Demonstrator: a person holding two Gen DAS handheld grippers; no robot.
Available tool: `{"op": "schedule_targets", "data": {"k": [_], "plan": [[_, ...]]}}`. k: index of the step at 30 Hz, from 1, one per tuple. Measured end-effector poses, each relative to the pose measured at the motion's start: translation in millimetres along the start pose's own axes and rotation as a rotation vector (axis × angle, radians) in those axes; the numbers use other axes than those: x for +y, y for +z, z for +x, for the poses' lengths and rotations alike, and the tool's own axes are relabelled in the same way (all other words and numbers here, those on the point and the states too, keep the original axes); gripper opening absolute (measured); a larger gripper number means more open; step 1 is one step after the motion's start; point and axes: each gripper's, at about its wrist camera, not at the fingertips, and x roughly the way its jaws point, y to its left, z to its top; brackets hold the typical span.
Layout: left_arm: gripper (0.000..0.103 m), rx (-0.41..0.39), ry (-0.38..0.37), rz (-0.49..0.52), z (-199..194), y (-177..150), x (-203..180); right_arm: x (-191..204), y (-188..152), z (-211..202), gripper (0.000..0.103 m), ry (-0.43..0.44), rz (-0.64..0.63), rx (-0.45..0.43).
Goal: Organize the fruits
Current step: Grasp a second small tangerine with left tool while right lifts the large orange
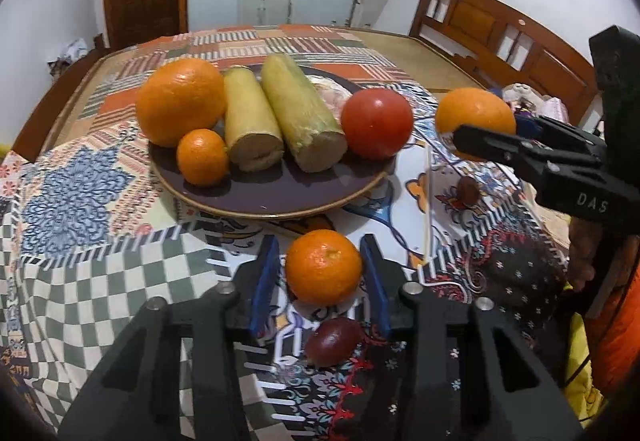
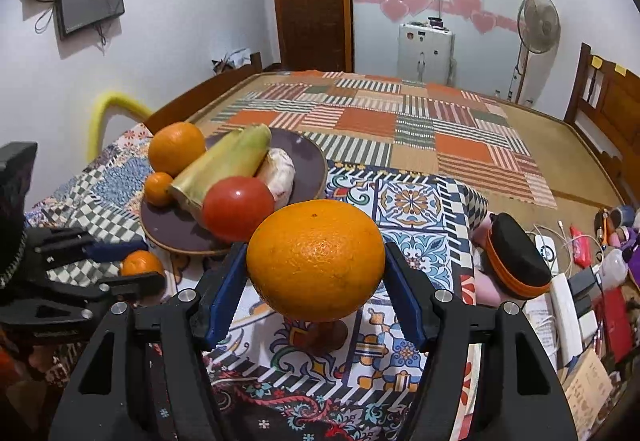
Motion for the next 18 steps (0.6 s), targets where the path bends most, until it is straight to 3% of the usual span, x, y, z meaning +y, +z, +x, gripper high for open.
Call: {"op": "schedule_targets", "data": {"k": [8,18], "plan": [[0.037,-0.046,0.005,-0.020,-11,7,0,0,9,-1,0.063,0.005,0.002,-0.021],[0.037,-0.149,0.062,-0.023,-33,49,17,8,30,2,0.063,0.024,0.002,-0.062]]}}
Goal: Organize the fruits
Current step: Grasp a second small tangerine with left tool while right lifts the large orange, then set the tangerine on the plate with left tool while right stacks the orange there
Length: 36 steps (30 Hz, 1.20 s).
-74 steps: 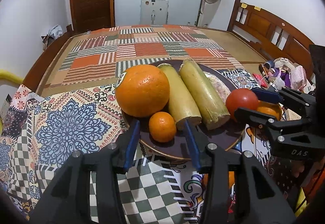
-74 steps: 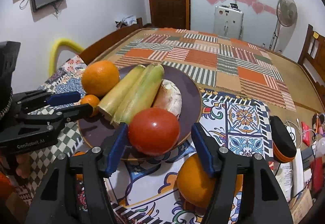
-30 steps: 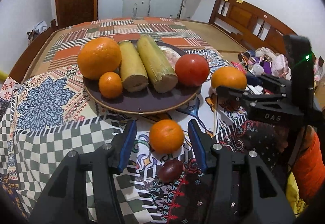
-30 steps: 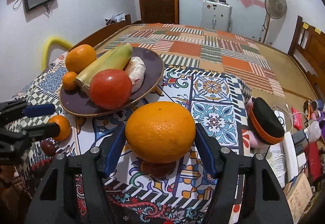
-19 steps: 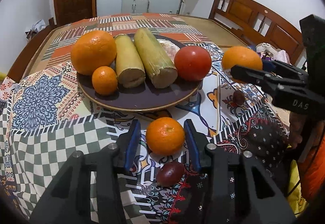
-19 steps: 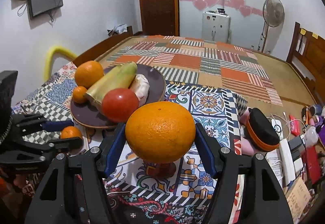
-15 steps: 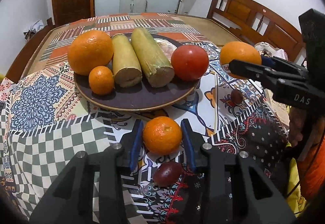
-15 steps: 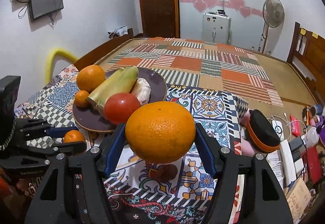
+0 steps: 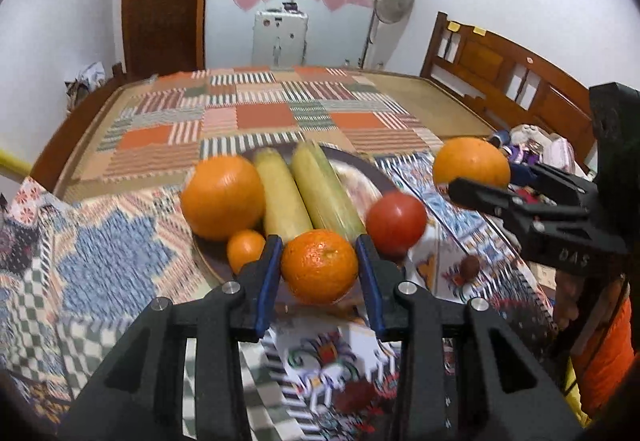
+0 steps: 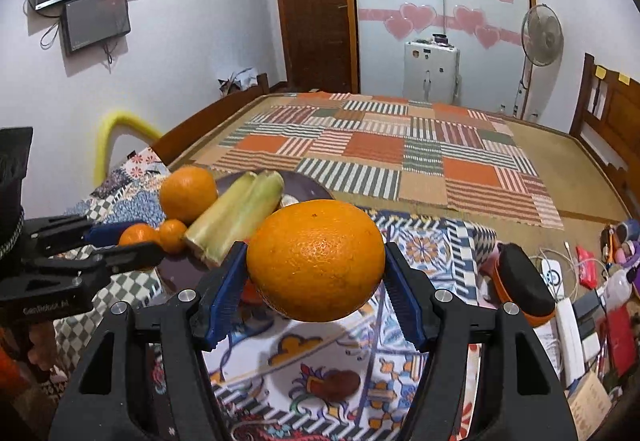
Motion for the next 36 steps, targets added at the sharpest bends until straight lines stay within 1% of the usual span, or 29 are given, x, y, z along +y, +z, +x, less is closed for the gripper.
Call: {"op": "schedule_targets", "data": {"k": [3,8,13,17,21,23,25,31,36], "plan": [[0.037,-0.007,0.013,0.000,6,10,5,3,6,5,0.063,0.005,-0.006,-0.006],[0.037,0.011,0.028,-0.001,27,20,10,4,15,11,0.063,0.009,-0.011,-0.015],[0.037,0.032,0.045,0.001,43,20,12,5,19,13,0.063,0.002,-0.020,-0.016],[0.038,0.029,0.050,0.015,43,19,8,7,22,16,0.063,0.000,-0.030,-0.015],[0.047,0.022,0.031,-0.001,39,20,10,9,25,19,0.063,0.019,-0.023,-0.009],[0.048,0.006,0.043,-0.002,35,22,9,12,27,20,0.063,0.019,-0.027,-0.010],[0.048,-0.004,0.045,0.000,30,21,12,16,31,23,0.063,0.025,-0.034,-0.007],[0.049,-0.049,0.034,-0.044,5,24,28,28,39,32,0.063,0.039,-0.053,0.005],[0.049,-0.083,0.064,-0.055,-9,25,45,41,47,48,0.063,0.059,-0.070,0.033]]}}
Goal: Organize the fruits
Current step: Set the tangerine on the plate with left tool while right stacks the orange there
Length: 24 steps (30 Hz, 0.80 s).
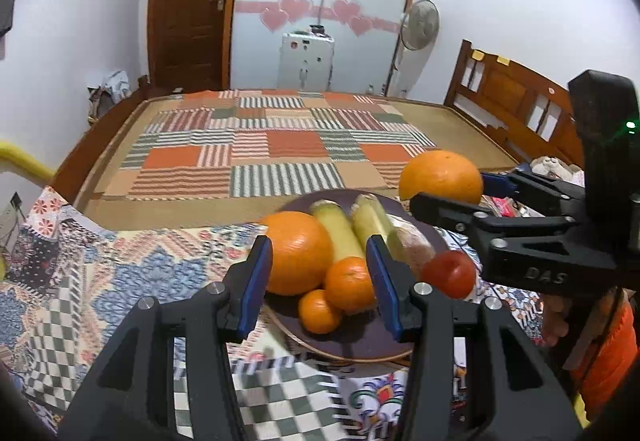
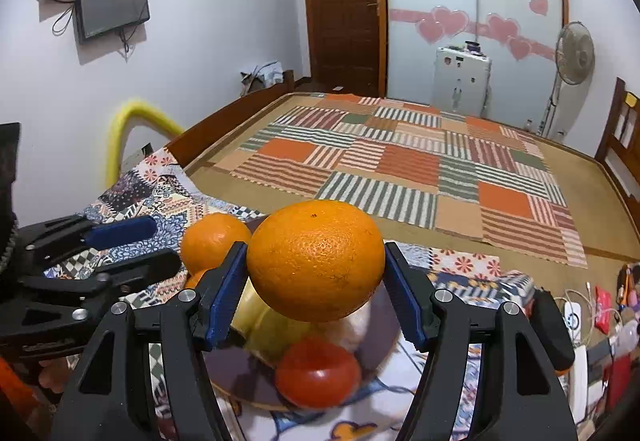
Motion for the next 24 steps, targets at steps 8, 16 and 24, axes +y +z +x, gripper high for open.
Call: {"op": "schedule_targets", "data": {"k": [8,16,24], "plan": [[0.049,0.004,0.017,-0.043,-2,-6,25,13,6,32,0.063,0.006,-0.013,0.070],[0.049,0.013,0.023,-0.076,3,-8,34,25,3,44,0.065,-0.010,-0.067,0.111],[0.049,0.010,0.035,-0.067,4,-9,32,29,7,42,0.067,0.007,-0.095,0.116]]}}
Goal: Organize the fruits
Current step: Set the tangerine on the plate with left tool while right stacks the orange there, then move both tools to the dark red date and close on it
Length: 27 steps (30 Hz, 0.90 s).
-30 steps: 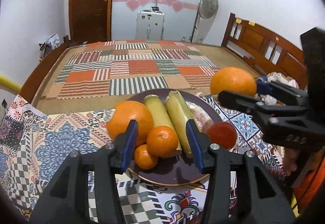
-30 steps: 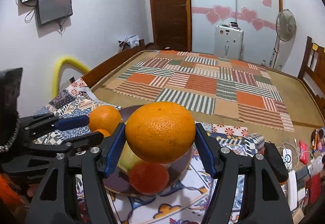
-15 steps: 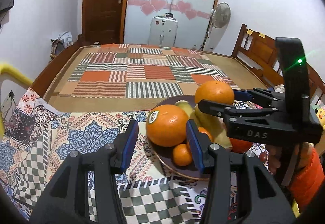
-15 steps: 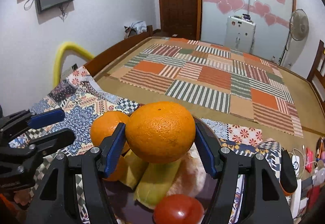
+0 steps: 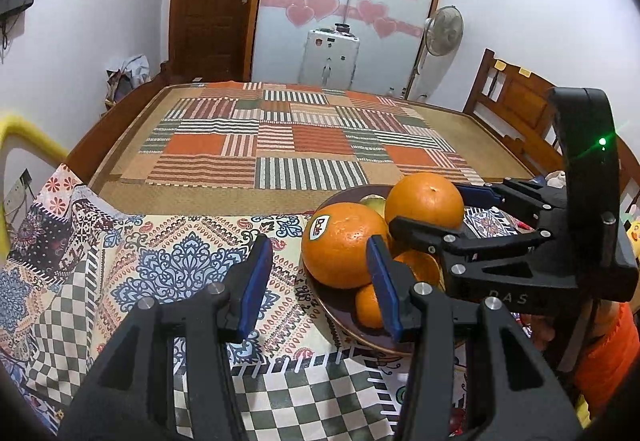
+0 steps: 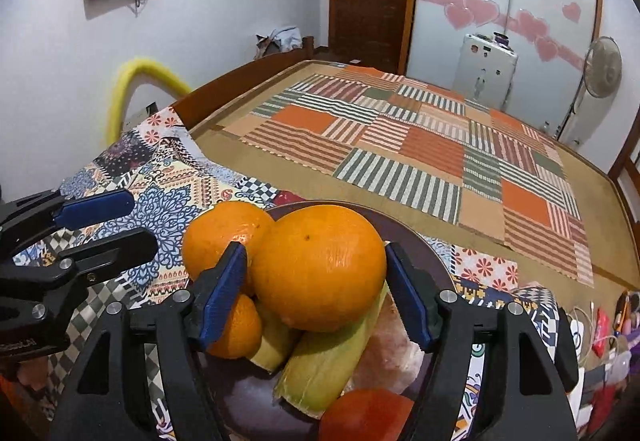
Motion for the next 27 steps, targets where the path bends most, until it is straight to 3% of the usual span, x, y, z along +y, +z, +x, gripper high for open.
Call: {"op": "schedule_targets", "data": {"k": [7,14,20,27], "plan": [[0.049,0.004,-0.003,0.016,-6,-1,-8,1,-4,-13,0.067,-0.018,0.006,-0.024],[0.049,-0.018,-0.016,0.049,-34,-4,-29,-5,-21,-63,0.067,-0.056,0.027,-0.106],[0.055,-0.030,-0.019,0.088,-60,-17,-52,-15,-49,-109,0.067,-0.094,0.057,-0.155],[0.056,0.023,-0.030,0.098,-67,-45,-64,-24,-89,-125,0.067,-0.147,0.074,-0.123]]}}
